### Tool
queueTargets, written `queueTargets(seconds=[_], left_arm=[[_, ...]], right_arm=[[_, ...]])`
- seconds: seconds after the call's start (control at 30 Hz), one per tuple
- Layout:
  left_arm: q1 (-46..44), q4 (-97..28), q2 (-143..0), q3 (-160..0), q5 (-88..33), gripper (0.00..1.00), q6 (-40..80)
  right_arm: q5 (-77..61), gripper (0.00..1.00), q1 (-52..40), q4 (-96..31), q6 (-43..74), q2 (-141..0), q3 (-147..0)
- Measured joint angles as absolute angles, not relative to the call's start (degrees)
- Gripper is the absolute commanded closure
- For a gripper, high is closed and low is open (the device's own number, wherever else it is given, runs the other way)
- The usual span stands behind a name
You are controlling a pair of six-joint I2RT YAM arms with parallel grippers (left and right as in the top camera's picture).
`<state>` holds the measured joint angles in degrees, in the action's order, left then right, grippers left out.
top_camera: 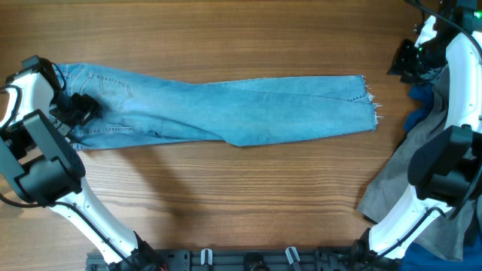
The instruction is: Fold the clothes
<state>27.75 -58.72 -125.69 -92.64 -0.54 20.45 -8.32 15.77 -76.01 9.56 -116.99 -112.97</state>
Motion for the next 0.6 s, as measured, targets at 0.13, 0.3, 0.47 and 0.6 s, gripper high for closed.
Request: queueTargets(seconds=[0.13,0.3,0.47,0.6], left_arm=[[27.75,-58.70,-125.69,-92.64,-0.54,0.12,20.45],[27.75,-58.67,-125.69,-92.64,-0.51,0.12,20.45],[27.75,-58.67,-125.69,-92.64,-0.54,0.12,20.45],[27.75,-58.67,-125.69,-92.64,-0.54,0.12,20.45]], right_arm=[[-8.29,0.46,15.14,-73.58,7.68,-116.95,-110.96],[-8.29,0.46,14.50,-65.36,7.20,-116.88,-101.27],[-8.23,0.51,14.50,-57.17,7.22,-117.03,-90.65],[-7.99,0.60,14.50,-50.35,7.49,-117.03,-85.43]])
